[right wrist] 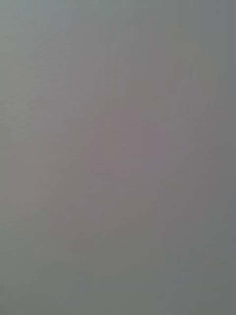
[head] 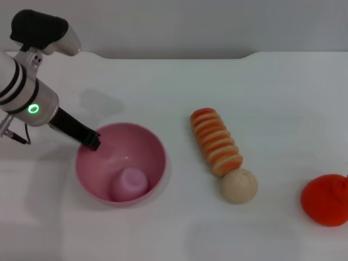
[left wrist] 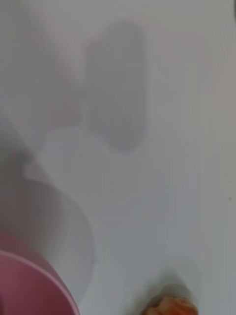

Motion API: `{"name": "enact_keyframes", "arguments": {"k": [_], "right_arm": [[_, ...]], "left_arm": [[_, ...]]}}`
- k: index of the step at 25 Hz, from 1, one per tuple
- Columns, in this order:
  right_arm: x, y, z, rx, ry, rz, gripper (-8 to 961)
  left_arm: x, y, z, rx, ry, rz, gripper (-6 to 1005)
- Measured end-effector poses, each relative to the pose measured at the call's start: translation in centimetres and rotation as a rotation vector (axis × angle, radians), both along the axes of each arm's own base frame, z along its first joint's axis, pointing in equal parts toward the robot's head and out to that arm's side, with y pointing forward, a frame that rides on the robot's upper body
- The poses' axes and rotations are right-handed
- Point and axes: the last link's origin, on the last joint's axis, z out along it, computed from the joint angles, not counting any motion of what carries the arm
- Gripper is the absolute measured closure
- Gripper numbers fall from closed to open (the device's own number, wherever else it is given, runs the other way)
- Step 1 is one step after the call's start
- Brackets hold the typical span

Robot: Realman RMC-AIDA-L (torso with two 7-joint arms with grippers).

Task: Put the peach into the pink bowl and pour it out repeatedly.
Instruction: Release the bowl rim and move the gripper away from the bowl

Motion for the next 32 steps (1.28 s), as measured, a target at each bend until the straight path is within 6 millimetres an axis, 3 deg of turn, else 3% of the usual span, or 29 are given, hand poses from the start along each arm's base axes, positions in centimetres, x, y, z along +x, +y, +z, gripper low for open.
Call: {"name": "enact_keyframes", "arguments": {"k": [19,24,27,32], "right_arm": [[-0.2,0.3,-0.3,-0.004,-0.006,0.005,953],[-0.1,0.2,-0.3,-0.006,-0.006,0.001,953],[-0.1,0.1,-0.3,-0.007,-0.006,-0.001,953],[0.0,0.0,-0.3,-0.004,-0.005,-0.004,953]], "left_arm": [[-0.3,-0.3,-0.8,-0.007,-0.024,0.005,944],[-0.1,-0.1,-0.7,0.0,-0.032,-0.003,815],[0.3,0.1,-0.6,0.008,-0.036,-0.014,568],[2.6,1.0,0.8,0.061,-0.089,-0.08,347]]}}
